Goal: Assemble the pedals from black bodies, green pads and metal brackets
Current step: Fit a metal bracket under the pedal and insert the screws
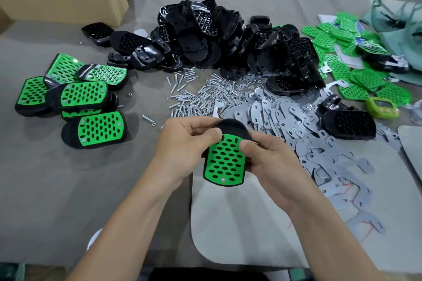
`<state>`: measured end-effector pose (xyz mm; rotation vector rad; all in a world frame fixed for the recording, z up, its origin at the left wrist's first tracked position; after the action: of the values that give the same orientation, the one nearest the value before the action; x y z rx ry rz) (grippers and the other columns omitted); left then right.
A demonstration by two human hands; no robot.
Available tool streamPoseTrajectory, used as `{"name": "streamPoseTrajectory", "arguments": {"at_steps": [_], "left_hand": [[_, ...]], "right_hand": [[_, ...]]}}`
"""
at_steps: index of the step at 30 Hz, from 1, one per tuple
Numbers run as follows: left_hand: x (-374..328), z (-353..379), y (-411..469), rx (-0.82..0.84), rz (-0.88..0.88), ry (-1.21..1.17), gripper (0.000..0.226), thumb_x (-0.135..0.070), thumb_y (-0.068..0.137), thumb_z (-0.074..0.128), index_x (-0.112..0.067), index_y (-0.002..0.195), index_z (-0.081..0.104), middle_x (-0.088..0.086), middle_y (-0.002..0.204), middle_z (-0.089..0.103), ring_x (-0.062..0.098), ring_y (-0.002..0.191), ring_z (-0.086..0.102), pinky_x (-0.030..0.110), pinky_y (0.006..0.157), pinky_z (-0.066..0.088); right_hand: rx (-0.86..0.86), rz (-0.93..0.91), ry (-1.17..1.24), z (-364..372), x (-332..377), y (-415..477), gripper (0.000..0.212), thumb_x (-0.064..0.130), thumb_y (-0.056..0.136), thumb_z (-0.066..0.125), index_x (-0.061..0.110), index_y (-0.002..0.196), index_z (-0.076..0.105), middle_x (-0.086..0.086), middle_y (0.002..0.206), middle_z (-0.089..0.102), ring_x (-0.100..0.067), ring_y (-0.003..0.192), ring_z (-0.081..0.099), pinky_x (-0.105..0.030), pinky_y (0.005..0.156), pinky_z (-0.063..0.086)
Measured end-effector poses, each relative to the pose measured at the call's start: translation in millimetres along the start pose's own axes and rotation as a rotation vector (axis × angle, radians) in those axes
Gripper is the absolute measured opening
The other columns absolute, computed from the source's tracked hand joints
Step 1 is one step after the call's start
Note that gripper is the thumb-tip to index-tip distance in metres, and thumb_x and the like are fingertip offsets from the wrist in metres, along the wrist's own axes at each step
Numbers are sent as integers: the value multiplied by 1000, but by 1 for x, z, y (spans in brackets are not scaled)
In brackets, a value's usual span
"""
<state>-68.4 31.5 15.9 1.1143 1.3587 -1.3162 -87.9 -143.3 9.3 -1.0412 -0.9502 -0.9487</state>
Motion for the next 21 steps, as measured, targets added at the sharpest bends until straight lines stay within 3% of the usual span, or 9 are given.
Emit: {"name": "streamPoseTrajectory", "arguments": {"at_steps": [5, 9, 11, 13, 16, 19, 21], "left_hand": [[2, 5, -6, -78, 129, 81, 39, 4, 85, 78, -35, 87, 78, -8, 84, 80, 10, 79, 78, 26, 71, 61], [1, 7, -5, -104, 116, 68, 35, 1, 86, 77, -34, 94, 77, -10, 88, 80, 6, 83, 77, 27, 75, 60], [2, 8, -5, -89, 103, 8, 34, -10, 83, 80, -34, 107, 74, -12, 98, 80, 3, 95, 75, 28, 83, 60], [7, 7, -7, -4, 61, -28, 53, -21, 74, 80, -36, 123, 67, -13, 106, 78, 1, 99, 73, 28, 81, 60], [14, 5, -12, 112, 52, -9, 45, -13, 68, 77, -32, 108, 73, -6, 91, 79, 6, 79, 71, 29, 70, 59], [18, -3, -12, -17, 65, 19, 41, -1, 68, 82, -31, 95, 76, -2, 89, 79, 14, 81, 72, 44, 84, 61], [22, -9, -14, -158, 136, 184, 44, 3, 77, 81, -36, 97, 75, -13, 89, 78, 8, 83, 74, 43, 86, 61]], "right_hand": [[-94, -20, -82, 2, 3, 0, 30, -1, 99, 52, 13, 105, 78, -15, 100, 76, -20, 87, 70, -32, 79, 56], [-130, -30, -52, 7, 5, 2, 28, 0, 98, 52, 10, 105, 78, -21, 103, 74, -22, 88, 70, -35, 81, 56], [-171, -25, 99, 9, 4, 5, 27, 0, 100, 51, 6, 110, 75, -19, 106, 75, -25, 93, 72, -38, 84, 59], [-214, -23, 317, 8, 4, 8, 25, 0, 101, 49, 3, 113, 71, -17, 111, 75, -27, 98, 73, -39, 83, 61], [-172, -25, 419, 6, 7, 9, 28, -4, 99, 49, 4, 108, 75, -17, 112, 74, -30, 102, 72, -43, 85, 61], [-117, -4, 293, 9, 7, 10, 33, -4, 100, 48, 6, 123, 69, -20, 123, 70, -36, 117, 67, -49, 97, 57], [-132, 12, 227, 13, 5, 12, 38, 0, 101, 53, 14, 134, 62, -18, 127, 69, -34, 121, 65, -51, 103, 53]]}}
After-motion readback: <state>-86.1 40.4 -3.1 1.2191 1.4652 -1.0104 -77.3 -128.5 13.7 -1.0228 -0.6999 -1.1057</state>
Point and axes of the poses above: each hand's wrist, its own y-axis towards the middle knuckle, its own z-axis out of the palm, x = y × z, the point moved 2 cm from there along y, towards the middle knuckle
